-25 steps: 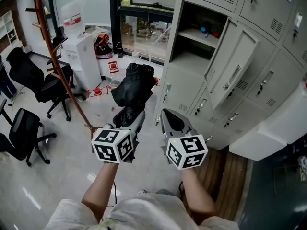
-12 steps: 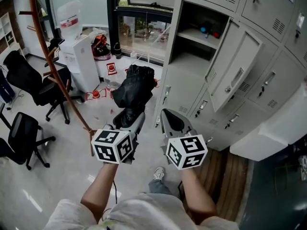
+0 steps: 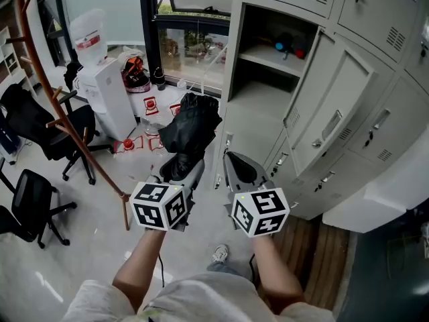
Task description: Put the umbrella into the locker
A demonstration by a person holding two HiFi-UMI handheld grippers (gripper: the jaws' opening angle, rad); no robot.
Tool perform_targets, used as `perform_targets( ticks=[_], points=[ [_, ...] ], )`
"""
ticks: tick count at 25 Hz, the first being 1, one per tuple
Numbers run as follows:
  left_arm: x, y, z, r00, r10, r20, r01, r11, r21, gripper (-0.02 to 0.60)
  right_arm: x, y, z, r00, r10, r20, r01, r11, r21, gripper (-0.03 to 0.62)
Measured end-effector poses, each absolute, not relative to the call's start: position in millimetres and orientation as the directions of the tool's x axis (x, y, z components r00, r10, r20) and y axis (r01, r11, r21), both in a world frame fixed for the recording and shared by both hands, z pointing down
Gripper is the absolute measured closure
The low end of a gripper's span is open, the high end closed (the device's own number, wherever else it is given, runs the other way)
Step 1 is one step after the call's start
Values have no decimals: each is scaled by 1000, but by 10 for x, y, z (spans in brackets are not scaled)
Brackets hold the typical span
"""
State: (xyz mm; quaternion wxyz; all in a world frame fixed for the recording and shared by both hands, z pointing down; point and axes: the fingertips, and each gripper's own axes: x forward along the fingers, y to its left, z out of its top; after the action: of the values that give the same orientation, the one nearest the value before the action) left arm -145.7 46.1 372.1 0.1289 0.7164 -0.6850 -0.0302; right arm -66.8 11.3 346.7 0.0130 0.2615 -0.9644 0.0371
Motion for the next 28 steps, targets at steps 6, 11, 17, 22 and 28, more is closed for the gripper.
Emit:
perform_targets(
  ticks=[6, 11, 17, 22, 28],
  points=[
    [-1379, -68, 3736, 84, -985, 153, -976, -50, 210, 339, -624, -408, 3413, -856, -515, 36, -516, 854, -71, 591],
    [-1305, -466, 3799, 100, -979, 178, -977, -63, 202, 339, -592, -785, 3423, -855, -518, 35, -519, 851, -81, 591],
    [-1177, -919, 3853, 128, -971, 200, -978, -90, 188, 339, -502, -1192, 3395, -849, -528, 20, -527, 845, -90, 591],
    [-1041, -1203, 3922, 150, -963, 225, -977, -109, 184, 339, -411, -1403, 3379, -848, -529, 9, -528, 844, -93, 591],
    [-975, -1407, 3995, 166, -952, 258, -976, -121, 178, 339, -360, -1545, 3368, -846, -533, -4, -530, 842, -101, 591]
  ],
)
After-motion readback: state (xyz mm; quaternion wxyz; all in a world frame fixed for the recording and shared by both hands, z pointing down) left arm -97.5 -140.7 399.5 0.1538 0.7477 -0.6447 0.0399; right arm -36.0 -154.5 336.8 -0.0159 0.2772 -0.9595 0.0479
